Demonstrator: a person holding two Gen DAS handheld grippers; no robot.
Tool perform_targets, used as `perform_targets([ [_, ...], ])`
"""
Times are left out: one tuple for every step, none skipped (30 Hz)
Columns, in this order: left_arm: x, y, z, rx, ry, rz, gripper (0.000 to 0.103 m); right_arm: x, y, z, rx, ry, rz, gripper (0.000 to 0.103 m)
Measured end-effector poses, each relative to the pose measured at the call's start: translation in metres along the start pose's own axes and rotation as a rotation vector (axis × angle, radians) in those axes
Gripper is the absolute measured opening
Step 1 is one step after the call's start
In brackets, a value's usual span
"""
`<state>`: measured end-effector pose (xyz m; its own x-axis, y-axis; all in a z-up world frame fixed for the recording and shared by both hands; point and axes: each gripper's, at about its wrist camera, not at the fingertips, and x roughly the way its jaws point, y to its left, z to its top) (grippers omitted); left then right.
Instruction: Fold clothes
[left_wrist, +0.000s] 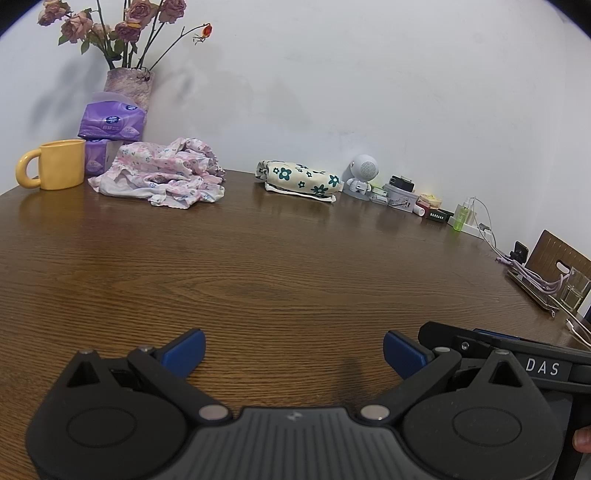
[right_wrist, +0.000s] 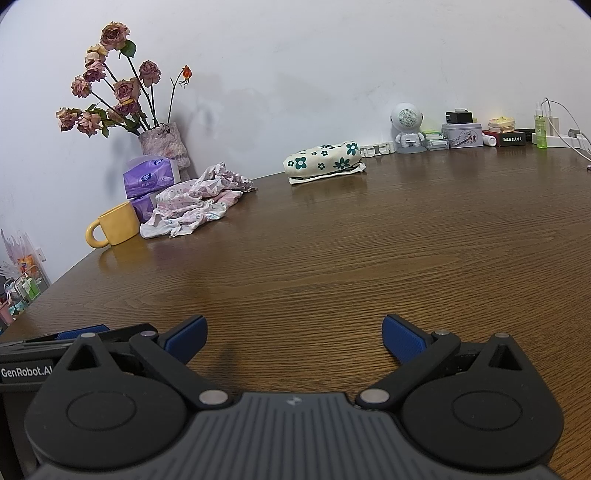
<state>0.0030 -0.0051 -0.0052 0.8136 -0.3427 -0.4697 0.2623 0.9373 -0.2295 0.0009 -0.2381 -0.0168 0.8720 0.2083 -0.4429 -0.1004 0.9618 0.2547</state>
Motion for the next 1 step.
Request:
perform_targets([
  [0.0000, 0.0002, 0.0000, 0.000, 0.000, 0.000, 0.103, 0.0000, 0.0000, 0.0000, 0.000, 0.000, 0.000, 0.103],
])
